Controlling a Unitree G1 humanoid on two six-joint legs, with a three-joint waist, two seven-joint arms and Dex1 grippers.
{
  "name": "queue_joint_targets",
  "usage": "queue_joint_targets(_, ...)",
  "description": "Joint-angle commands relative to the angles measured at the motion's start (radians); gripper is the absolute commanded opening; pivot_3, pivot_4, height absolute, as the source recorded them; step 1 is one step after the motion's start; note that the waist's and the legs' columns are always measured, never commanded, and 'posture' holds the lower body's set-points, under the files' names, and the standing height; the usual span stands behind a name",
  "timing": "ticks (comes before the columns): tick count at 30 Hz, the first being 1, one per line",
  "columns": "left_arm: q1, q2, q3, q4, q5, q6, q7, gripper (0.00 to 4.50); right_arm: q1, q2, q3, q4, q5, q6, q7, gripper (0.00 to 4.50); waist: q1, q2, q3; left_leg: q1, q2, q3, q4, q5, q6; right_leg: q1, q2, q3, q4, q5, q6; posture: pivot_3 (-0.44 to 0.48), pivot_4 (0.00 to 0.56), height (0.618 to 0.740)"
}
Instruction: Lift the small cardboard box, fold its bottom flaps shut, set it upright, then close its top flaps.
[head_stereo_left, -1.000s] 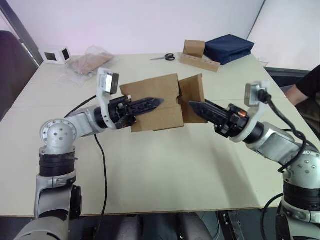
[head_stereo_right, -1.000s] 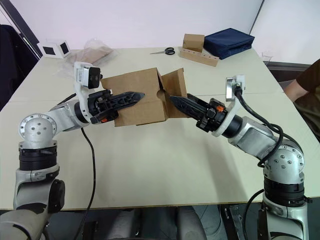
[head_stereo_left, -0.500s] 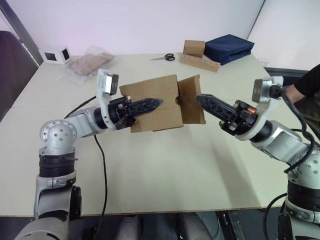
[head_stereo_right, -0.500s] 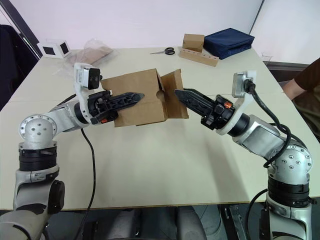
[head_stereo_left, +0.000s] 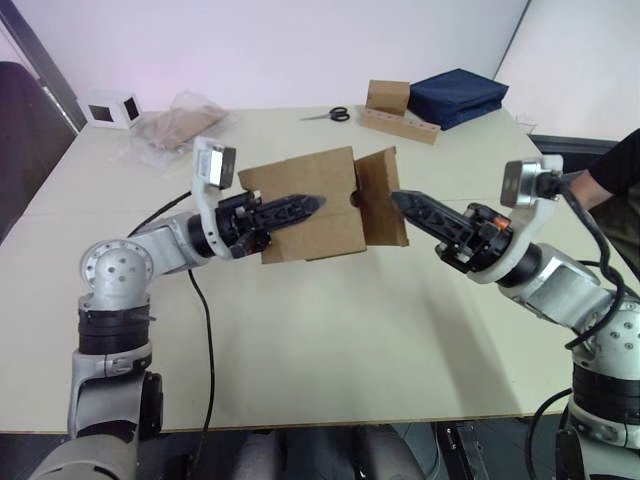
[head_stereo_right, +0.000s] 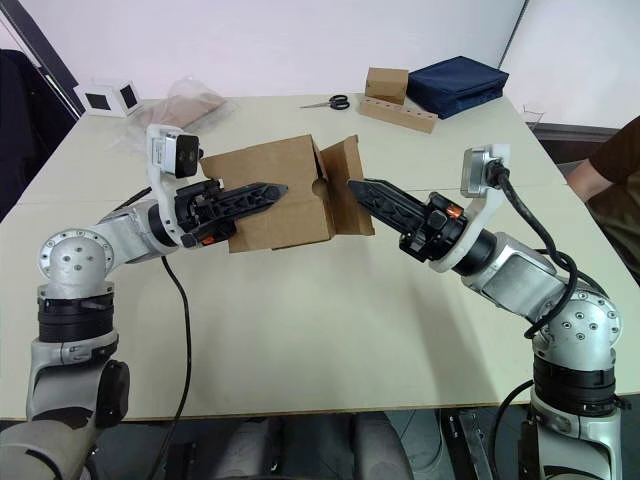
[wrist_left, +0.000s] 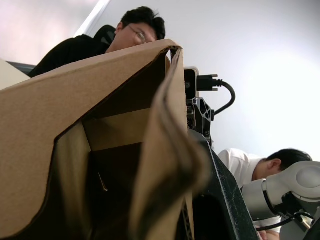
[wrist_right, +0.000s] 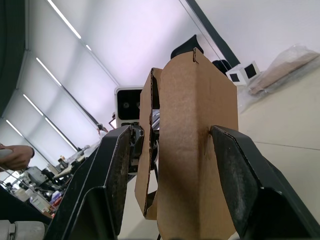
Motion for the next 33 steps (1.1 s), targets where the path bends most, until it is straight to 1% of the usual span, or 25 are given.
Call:
queue_joint_targets(1,-0.008,0.002,0.019,-0.033,-0.012,-0.019,0.003,0.00,-0.017,0.007,-0.004,-0.029,0.022,-0.023,0.000,2.63,0.000,0.000,0.000,0.000,0.000,0.000,0.000,0.000,0.000,0.000,0.000,0.000,0.000,0.000,0.000,0.000,0.150,0.740)
queue_joint_targets(3,-0.008,0.001,0.020,-0.032,-0.013,-0.019,0.006,0.00,-0.019,0.006,-0.004,-0.028,0.021,-0.024,-0.001,2.08,0.000,0.000,0.000,0.000,0.000,0.000,0.000,0.000,0.000,0.000,0.000,0.000,0.000,0.000,0.000,0.000,0.150,0.740)
queue_joint_targets(4,-0.009,0.002,0.020,-0.032,-0.013,-0.019,0.006,0.00,-0.019,0.004,-0.003,-0.028,0.020,-0.022,-0.002,1.95,0.000,0.000,0.000,0.000,0.000,0.000,0.000,0.000,0.000,0.000,0.000,0.000,0.000,0.000,0.000,0.000,0.150,0.740)
queue_joint_targets(6,-0.008,0.001,0.019,-0.033,-0.012,-0.021,0.006,0.00,-0.018,0.000,0.002,-0.034,0.010,-0.019,0.001,1.16,0.000,0.000,0.000,0.000,0.000,0.000,0.000,0.000,0.000,0.000,0.000,0.000,0.000,0.000,0.000,0.000,0.150,0.740)
queue_joint_targets(11,-0.008,-0.002,0.020,-0.035,-0.016,-0.021,0.012,0.00,-0.014,-0.001,0.013,-0.041,-0.009,-0.020,0.001,1.16,0.000,0.000,0.000,0.000,0.000,0.000,0.000,0.000,0.000,0.000,0.000,0.000,0.000,0.000,0.000,0.000,0.150,0.740)
queue_joint_targets(18,-0.008,-0.005,0.020,-0.039,-0.022,-0.019,0.021,0.00,-0.005,0.001,0.020,-0.043,-0.080,-0.030,0.001,1.16,0.000,0.000,0.000,0.000,0.000,0.000,0.000,0.000,0.000,0.000,0.000,0.000,0.000,0.000,0.000,0.000,0.150,0.740)
queue_joint_targets(26,-0.008,-0.007,0.019,-0.041,-0.026,-0.017,0.029,0.00,-0.004,0.012,0.017,-0.048,-0.083,-0.045,-0.003,1.16,0.000,0.000,0.000,0.000,0.000,0.000,0.000,0.000,0.000,0.000,0.000,0.000,0.000,0.000,0.000,0.000,0.150,0.740)
queue_joint_targets(33,-0.003,-0.024,0.010,-0.046,0.002,-0.040,0.045,0.00,-0.005,0.021,0.028,-0.076,-0.098,-0.061,-0.028,1.16,0.000,0.000,0.000,0.000,0.000,0.000,0.000,0.000,0.000,0.000,0.000,0.000,0.000,0.000,0.000,0.000,0.150,0.740)
